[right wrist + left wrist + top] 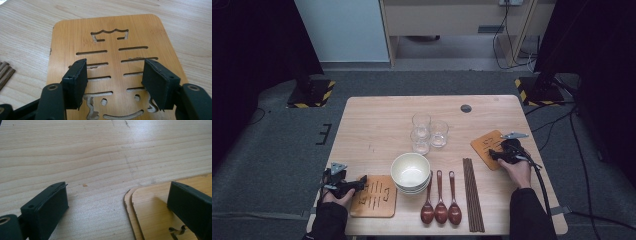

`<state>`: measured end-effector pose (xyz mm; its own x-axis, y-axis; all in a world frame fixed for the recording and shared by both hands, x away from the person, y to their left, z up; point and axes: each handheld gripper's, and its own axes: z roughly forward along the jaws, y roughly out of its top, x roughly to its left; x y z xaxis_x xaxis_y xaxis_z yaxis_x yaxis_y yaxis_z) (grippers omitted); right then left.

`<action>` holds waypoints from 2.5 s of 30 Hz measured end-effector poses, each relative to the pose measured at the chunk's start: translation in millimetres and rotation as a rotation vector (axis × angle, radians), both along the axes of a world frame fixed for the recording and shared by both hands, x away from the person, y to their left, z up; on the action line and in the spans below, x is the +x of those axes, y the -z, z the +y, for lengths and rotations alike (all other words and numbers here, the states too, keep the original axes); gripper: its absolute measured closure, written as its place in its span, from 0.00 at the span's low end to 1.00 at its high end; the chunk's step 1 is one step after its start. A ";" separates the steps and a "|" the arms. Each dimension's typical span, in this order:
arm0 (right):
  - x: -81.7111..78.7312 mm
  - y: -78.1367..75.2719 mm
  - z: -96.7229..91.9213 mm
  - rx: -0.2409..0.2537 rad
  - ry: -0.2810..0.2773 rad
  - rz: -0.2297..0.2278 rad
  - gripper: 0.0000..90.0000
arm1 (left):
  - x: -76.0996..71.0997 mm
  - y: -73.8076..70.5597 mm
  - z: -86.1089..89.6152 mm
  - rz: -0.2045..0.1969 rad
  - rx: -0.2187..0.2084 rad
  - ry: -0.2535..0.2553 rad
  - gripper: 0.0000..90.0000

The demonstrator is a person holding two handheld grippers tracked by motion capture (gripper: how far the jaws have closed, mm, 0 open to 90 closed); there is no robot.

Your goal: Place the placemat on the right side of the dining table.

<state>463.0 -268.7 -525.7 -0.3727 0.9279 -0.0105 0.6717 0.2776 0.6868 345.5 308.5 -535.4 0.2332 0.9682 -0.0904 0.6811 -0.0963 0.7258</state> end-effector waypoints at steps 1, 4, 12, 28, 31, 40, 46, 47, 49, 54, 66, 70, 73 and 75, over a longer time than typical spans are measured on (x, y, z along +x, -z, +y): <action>0.3 0.0 0.6 0.001 0.002 0.001 0.41 | 0.0 0.0 0.0 0.000 0.000 0.000 0.02; 0.9 0.3 0.4 -0.003 0.008 -0.001 0.39 | 0.0 0.0 0.0 0.000 0.000 0.000 0.02; 1.7 0.4 -0.4 -0.001 -0.016 0.000 0.39 | 0.0 0.0 0.0 0.000 0.000 0.000 0.02; -3.8 -0.8 6.7 -0.007 0.085 0.006 0.42 | -0.1 0.0 0.0 0.000 0.000 0.001 0.02; -7.2 -1.2 5.4 -0.008 0.094 0.009 0.42 | -0.1 0.0 0.0 0.000 0.000 0.001 0.02; -19.0 -3.8 3.1 -0.013 0.078 0.031 0.45 | -0.1 0.0 0.0 0.000 0.000 0.002 0.02; -15.2 -6.6 -2.9 0.013 0.008 -0.018 0.43 | -0.1 0.0 0.0 0.000 -0.001 0.002 0.02; -14.6 -6.9 -3.3 0.020 -0.005 -0.017 0.43 | -0.1 0.0 0.0 0.000 -0.001 0.002 0.02; -13.8 -5.7 -3.7 0.012 -0.032 -0.017 0.42 | -0.1 0.0 0.0 0.000 0.000 0.002 0.02; -11.2 -0.7 -6.2 0.016 -0.071 0.004 0.41 | -0.1 0.0 0.1 0.000 0.000 0.003 0.02; -8.3 0.4 -12.3 0.020 -0.145 0.015 0.38 | -0.1 0.1 0.1 0.000 0.000 0.004 0.02; -7.9 0.5 -10.0 0.018 -0.092 0.011 0.38 | -0.1 0.1 0.1 0.000 0.000 0.004 0.02; -9.6 2.5 -1.6 0.023 0.028 -0.012 0.38 | -0.1 0.0 0.1 0.000 0.000 0.004 0.02; -10.3 3.5 4.2 0.022 0.089 -0.026 0.38 | -0.1 0.1 0.1 0.000 0.000 0.004 0.02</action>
<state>452.8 -264.5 -529.2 -0.2886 0.9575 0.0012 0.6750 0.2025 0.7095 345.3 308.6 -535.5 0.2370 0.9673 -0.0906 0.6807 -0.0988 0.7259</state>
